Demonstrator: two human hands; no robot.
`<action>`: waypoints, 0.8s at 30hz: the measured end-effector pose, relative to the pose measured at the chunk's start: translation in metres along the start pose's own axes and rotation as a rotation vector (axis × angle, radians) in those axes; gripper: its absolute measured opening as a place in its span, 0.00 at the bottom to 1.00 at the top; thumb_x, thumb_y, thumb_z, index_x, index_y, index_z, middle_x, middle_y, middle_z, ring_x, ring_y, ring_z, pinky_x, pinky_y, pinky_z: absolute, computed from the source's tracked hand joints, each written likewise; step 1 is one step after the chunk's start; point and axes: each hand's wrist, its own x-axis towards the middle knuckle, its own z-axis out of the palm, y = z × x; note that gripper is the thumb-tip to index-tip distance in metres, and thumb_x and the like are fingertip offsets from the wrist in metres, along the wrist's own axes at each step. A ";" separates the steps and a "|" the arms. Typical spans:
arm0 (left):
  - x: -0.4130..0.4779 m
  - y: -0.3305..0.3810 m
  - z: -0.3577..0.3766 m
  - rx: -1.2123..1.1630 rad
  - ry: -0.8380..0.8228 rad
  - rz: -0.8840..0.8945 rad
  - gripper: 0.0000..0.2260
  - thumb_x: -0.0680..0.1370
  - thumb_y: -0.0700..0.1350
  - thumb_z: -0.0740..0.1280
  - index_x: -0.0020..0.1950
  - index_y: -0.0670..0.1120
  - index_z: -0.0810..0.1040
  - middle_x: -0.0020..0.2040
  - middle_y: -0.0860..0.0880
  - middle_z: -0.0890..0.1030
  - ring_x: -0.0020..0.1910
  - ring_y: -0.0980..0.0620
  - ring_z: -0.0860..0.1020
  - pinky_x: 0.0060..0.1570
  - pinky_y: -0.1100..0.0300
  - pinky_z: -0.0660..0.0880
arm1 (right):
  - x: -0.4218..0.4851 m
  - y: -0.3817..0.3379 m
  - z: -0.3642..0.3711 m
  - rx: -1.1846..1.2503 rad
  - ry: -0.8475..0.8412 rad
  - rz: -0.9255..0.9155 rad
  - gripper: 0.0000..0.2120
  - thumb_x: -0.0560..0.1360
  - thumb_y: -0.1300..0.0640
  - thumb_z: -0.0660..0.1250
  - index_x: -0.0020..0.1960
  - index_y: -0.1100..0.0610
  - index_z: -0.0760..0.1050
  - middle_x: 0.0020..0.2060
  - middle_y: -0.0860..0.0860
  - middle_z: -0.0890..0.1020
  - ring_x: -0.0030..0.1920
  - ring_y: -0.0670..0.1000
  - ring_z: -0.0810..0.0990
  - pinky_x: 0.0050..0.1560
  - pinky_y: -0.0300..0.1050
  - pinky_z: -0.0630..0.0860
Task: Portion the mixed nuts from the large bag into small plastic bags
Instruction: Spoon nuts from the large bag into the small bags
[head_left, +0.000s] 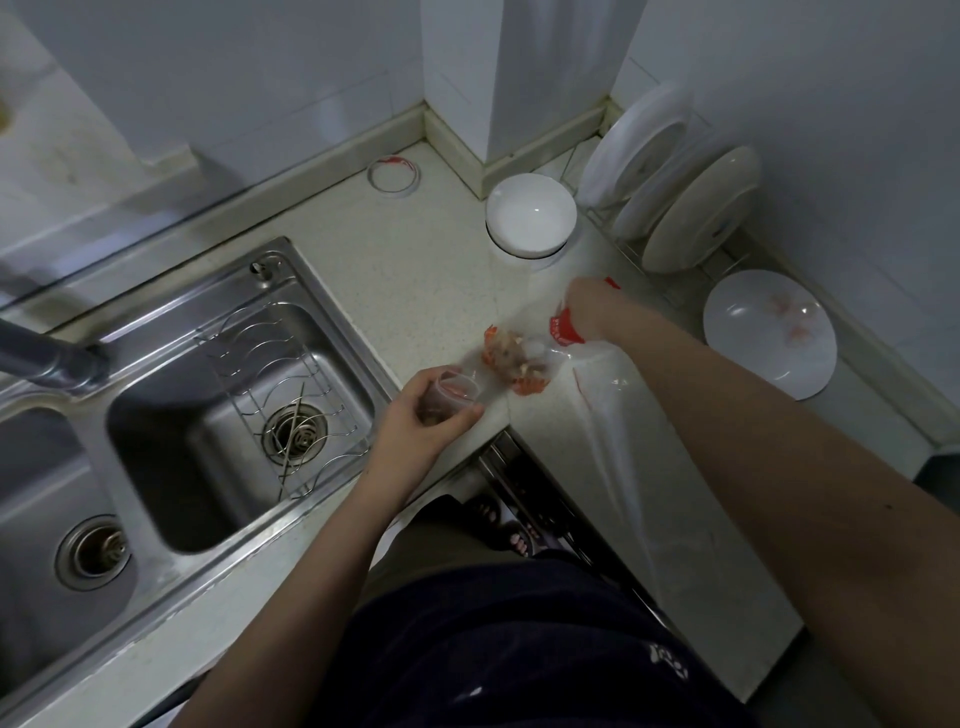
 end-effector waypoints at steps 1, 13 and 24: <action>0.001 0.000 0.000 -0.001 0.001 -0.004 0.18 0.72 0.42 0.75 0.60 0.48 0.79 0.51 0.52 0.83 0.42 0.65 0.79 0.36 0.71 0.73 | -0.001 0.002 -0.001 0.093 -0.042 0.074 0.12 0.76 0.62 0.62 0.33 0.57 0.68 0.27 0.52 0.66 0.33 0.54 0.70 0.31 0.38 0.64; 0.006 0.005 0.002 0.033 -0.046 0.006 0.18 0.73 0.43 0.75 0.61 0.49 0.78 0.50 0.56 0.81 0.42 0.67 0.78 0.37 0.71 0.74 | -0.027 0.026 0.016 0.995 -0.182 0.425 0.09 0.79 0.66 0.61 0.40 0.63 0.72 0.25 0.55 0.75 0.26 0.48 0.70 0.29 0.36 0.63; 0.011 0.010 0.015 0.054 -0.091 0.022 0.18 0.73 0.43 0.75 0.62 0.48 0.78 0.50 0.56 0.82 0.42 0.67 0.79 0.36 0.72 0.73 | -0.051 0.030 0.000 1.047 -0.069 0.399 0.11 0.77 0.68 0.54 0.37 0.60 0.66 0.20 0.54 0.68 0.20 0.46 0.65 0.23 0.37 0.57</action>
